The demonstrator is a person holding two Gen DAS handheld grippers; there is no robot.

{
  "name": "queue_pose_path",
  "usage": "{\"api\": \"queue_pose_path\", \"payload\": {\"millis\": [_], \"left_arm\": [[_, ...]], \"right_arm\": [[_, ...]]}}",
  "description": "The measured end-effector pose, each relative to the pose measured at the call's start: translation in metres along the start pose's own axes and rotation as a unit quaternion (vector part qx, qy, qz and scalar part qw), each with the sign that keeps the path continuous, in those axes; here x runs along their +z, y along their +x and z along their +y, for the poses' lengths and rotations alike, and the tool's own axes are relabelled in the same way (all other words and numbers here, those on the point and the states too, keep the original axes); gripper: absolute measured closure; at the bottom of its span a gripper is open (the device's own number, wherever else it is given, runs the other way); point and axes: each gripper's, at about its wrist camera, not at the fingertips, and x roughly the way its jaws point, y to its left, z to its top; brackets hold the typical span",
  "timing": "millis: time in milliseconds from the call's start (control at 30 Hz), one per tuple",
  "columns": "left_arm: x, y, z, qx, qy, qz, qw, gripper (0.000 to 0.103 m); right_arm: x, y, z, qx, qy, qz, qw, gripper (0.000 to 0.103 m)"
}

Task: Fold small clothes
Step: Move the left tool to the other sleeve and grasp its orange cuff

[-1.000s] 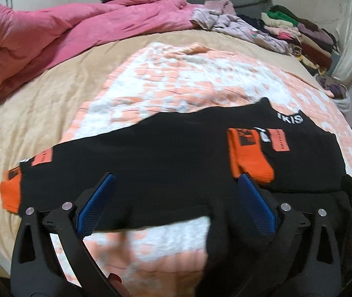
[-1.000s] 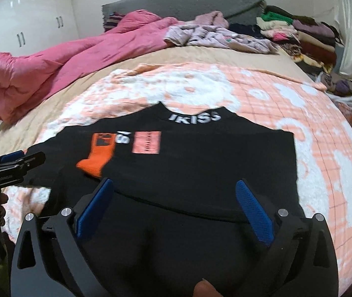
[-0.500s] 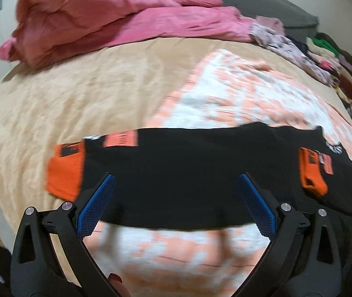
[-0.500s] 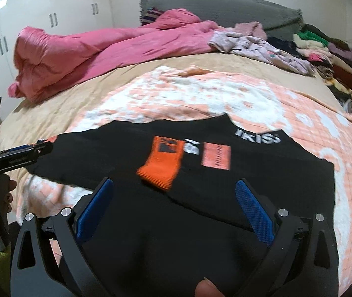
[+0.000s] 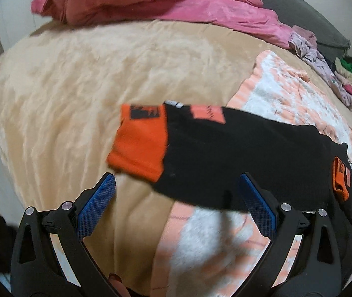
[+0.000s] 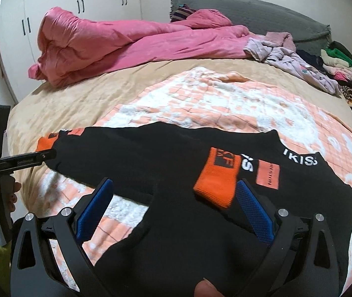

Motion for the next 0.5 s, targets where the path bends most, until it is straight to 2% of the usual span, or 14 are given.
{"api": "queue_pose_path", "payload": {"millis": [167,333,433,500], "left_arm": [[0.0,0.012,0.02,-0.016,-0.046,0.01,0.9988,0.01],[0.011,0.022,0.025,-0.006,-0.071,-0.012,0.9974,0.013],[0.019,0.029,0.025,0.009,-0.078,-0.024,0.9966,0.032],[0.022,0.031,0.025,0.024,-0.08,-0.03,0.9961,0.058]], "right_arm": [[-0.001,0.005,0.005,0.003,-0.002,0.005,1.0,0.005],[-0.004,0.005,0.004,0.0,0.001,0.008,1.0,0.005],[-0.006,0.002,-0.001,-0.005,0.01,0.005,1.0,0.005],[-0.007,-0.001,-0.008,-0.01,0.019,0.003,1.0,0.005]]}}
